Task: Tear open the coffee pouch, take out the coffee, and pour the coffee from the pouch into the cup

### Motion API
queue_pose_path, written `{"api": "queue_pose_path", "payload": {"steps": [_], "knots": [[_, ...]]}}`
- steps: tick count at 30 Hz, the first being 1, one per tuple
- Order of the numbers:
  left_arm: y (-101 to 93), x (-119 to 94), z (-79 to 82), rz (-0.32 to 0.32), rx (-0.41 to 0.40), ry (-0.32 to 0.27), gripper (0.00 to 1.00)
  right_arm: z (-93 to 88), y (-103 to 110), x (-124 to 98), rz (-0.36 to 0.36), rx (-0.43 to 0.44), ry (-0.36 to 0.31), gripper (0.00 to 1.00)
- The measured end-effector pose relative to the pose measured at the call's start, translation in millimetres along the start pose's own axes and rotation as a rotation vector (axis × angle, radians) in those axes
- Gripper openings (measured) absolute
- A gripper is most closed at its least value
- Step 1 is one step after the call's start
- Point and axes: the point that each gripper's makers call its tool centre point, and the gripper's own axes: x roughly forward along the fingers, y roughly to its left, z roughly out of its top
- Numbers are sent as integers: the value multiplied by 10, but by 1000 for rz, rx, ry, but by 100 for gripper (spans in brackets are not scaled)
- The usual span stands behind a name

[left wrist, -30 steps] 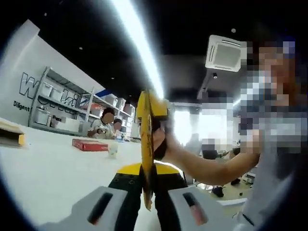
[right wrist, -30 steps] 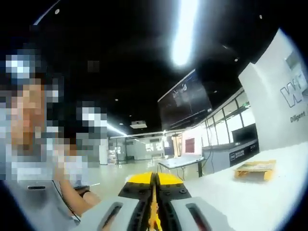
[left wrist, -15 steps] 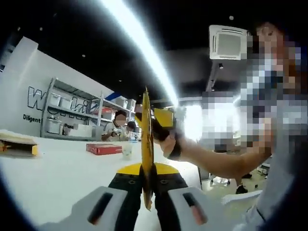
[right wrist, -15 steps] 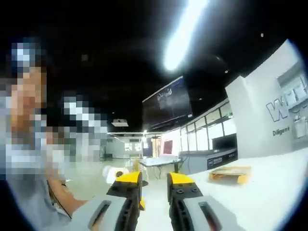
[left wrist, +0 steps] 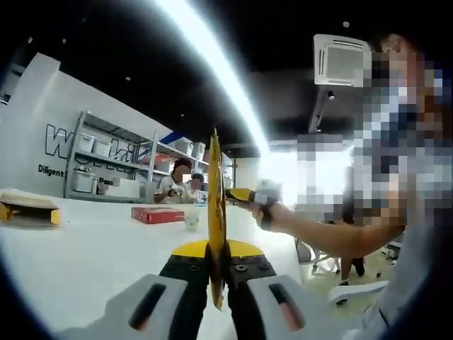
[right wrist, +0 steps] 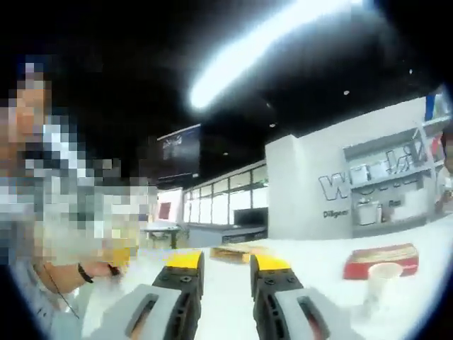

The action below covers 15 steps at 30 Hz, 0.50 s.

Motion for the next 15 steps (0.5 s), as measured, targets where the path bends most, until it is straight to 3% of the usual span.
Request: {"api": "queue_pose_path", "payload": {"steps": [7,10,15], "knots": [[4,10,-26,1,12,14,10,-343,-982,-253,-273,-54,90,48],[0,8,-23,-3,10,12,10,-482,-1351,-343,-380,-22,104,51],[-1,12,-26,-4,12,12,10,-670,-1708,-336,-441,-23,162,57]]}}
